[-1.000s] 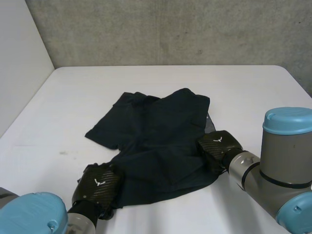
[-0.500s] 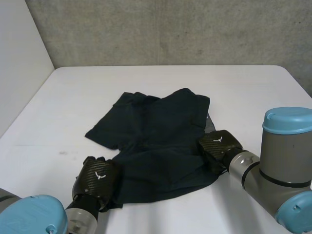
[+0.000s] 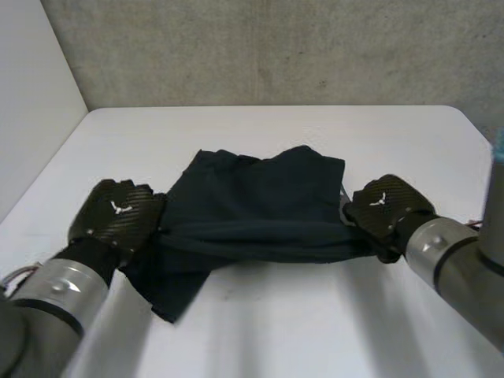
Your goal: Fold the shorts.
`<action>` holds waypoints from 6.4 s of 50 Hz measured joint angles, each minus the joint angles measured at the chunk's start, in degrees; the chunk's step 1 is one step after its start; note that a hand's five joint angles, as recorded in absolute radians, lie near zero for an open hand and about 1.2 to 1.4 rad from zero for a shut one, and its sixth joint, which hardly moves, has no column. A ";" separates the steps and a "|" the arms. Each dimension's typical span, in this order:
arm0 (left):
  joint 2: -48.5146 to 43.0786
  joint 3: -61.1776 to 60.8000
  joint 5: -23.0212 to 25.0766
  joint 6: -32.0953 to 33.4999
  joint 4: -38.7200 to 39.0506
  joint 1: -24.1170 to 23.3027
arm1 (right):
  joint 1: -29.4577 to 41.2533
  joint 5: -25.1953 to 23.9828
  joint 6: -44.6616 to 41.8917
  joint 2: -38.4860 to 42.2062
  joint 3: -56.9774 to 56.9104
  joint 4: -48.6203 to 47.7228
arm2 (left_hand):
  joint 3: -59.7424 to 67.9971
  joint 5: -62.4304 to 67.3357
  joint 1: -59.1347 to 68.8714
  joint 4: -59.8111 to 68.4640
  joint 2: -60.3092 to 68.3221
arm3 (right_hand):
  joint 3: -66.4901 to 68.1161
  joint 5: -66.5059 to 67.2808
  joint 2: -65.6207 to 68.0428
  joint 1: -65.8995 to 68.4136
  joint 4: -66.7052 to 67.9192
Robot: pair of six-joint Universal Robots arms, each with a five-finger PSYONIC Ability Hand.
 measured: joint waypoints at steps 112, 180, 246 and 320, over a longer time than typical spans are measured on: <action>-2.99 -1.43 2.39 9.52 -10.89 -0.50 | 0.36 -2.26 -5.93 10.71 8.31 0.57 | -54.99 -53.32 -53.36 -56.28 -55.96 | 0.00 0.20 0.00 0.00 0.23; -19.86 20.18 -2.81 -5.00 -10.28 2.87 | -0.19 -5.42 16.04 13.20 3.60 -7.99 | -50.27 -48.95 -45.65 -51.25 -51.12 | 0.00 0.19 0.00 0.24 0.23; -4.52 5.87 -0.26 4.28 -23.12 -3.81 | -9.48 -10.34 -8.19 0.17 5.75 16.15 | 0.28 -0.33 1.04 0.01 0.13 | 0.00 0.19 0.00 0.24 0.23; -35.93 24.16 -6.06 7.36 12.44 1.71 | -12.27 -7.41 25.46 14.95 12.06 -30.22 | -55.81 -53.36 -53.48 -57.06 -57.09 | -2.72 -3.78 -0.27 -5.26 -0.70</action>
